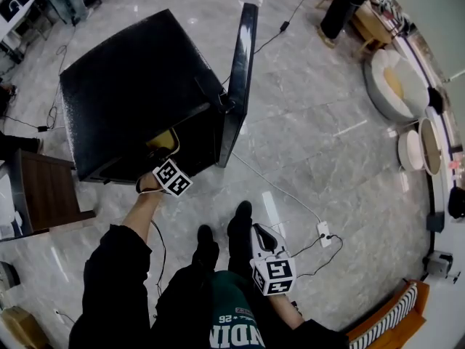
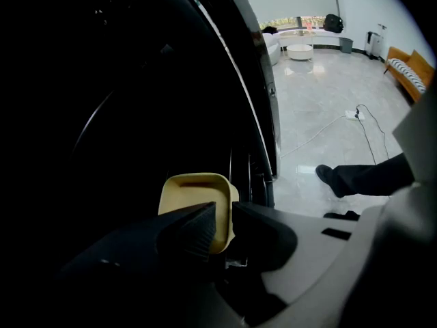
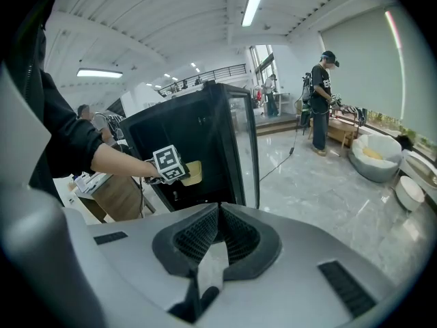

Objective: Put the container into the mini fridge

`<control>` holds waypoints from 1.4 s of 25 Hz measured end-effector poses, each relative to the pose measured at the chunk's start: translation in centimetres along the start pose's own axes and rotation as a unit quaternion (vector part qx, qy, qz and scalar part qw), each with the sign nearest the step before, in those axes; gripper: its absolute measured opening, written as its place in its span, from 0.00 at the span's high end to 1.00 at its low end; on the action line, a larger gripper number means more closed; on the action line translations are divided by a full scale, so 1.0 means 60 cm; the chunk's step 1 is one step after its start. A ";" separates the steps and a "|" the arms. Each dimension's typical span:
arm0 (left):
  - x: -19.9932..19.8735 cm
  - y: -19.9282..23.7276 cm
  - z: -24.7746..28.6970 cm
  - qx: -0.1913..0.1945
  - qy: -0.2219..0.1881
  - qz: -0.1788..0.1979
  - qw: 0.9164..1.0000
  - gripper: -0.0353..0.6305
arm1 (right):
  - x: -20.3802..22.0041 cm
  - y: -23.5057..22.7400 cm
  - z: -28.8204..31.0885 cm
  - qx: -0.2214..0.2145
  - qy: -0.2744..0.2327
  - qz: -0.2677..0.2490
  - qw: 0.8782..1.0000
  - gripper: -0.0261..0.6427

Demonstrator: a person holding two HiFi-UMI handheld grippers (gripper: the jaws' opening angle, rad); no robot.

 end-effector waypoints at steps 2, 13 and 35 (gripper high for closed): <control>-0.004 -0.002 -0.015 -0.002 -0.010 0.001 1.000 0.82 | -0.003 0.005 0.001 -0.001 -0.005 0.001 1.000 0.91; -0.014 -0.026 -0.126 -0.012 -0.059 -0.020 0.998 0.86 | -0.022 0.048 0.004 -0.015 -0.037 0.005 0.999 0.91; 0.050 -0.142 -0.375 -0.031 -0.129 -0.182 0.974 0.93 | -0.060 0.147 0.006 -0.057 -0.072 -0.022 0.995 0.91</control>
Point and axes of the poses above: the fingertips, and each gripper's own axes: z forward along the fingers, y to its left, x out of its underside, the point moved 9 cm from there along -z, backward along the fingers, and after that the axes turned 13 degrees about -y, right-handed, at the moved point
